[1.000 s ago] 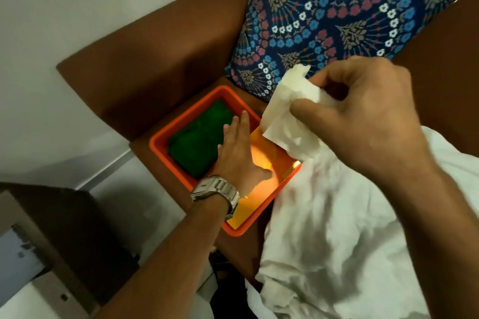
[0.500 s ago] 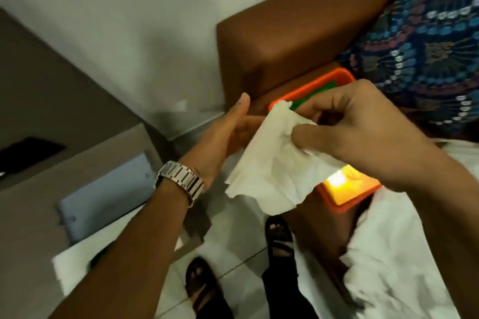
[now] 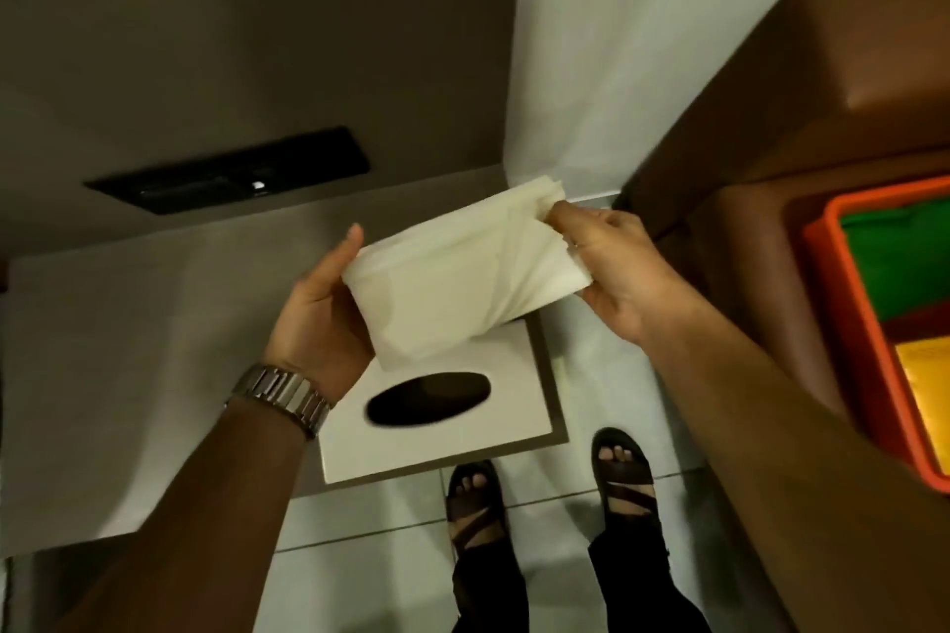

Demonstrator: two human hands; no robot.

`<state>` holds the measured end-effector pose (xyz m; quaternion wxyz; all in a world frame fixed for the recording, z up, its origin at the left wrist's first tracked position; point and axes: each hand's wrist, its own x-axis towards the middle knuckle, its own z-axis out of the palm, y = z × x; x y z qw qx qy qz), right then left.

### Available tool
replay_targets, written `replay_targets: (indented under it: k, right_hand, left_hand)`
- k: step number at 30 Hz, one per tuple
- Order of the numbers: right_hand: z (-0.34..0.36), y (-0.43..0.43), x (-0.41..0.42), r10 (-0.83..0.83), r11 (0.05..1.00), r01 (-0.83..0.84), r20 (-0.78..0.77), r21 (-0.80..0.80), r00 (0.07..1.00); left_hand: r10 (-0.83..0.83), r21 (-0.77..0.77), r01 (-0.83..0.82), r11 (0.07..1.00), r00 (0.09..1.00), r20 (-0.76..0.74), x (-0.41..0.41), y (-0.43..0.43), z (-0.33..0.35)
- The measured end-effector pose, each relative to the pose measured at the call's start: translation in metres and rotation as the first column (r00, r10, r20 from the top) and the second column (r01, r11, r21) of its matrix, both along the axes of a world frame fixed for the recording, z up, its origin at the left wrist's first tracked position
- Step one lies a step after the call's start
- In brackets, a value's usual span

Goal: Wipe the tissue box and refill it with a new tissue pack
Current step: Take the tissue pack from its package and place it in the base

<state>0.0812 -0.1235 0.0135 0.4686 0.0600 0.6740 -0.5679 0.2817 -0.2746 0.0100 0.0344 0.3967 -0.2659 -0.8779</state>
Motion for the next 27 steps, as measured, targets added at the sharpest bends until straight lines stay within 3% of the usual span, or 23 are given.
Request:
replay_targets:
  k: [4, 11, 16, 21, 24, 27]
  right_hand:
    - [-0.041, -0.035, 0.026, 0.035, 0.998, -0.037, 0.049, 0.052, 0.998]
    - [-0.091, -0.061, 0.042, 0.211, 0.955, -0.175, -0.130, 0.241, 0.969]
    - [-0.109, -0.059, 0.047, 0.432, 0.848, -0.198, -0.425, 0.491, 0.796]
    - [-0.120, -0.057, 0.045, 0.488, 0.820, -0.160, -0.525, 0.550, 0.697]
    - [-0.116, -0.059, 0.043, 0.498, 0.817, -0.180, -0.514, 0.548, 0.698]
    - [-0.104, -0.045, 0.040, 0.383, 0.877, -0.107, -0.547, 0.468, 0.745]
  left_hand:
    - [0.133, -0.330, -0.030, 0.943, 0.947, 0.294, 0.021, -0.025, -0.034]
    - [0.207, -0.564, 0.130, 0.816, 0.845, 0.494, 0.019, -0.047, -0.081]
    - [0.268, -0.665, 0.443, 0.602, 0.672, 0.690, 0.014, -0.044, -0.099]
    - [0.332, -0.640, 0.518, 0.568, 0.567, 0.754, 0.011, -0.039, -0.106]
    - [0.344, -0.653, 0.510, 0.559, 0.575, 0.743, 0.011, -0.037, -0.104]
    - [0.441, -0.725, 0.539, 0.429, 0.575, 0.689, 0.021, -0.032, -0.089]
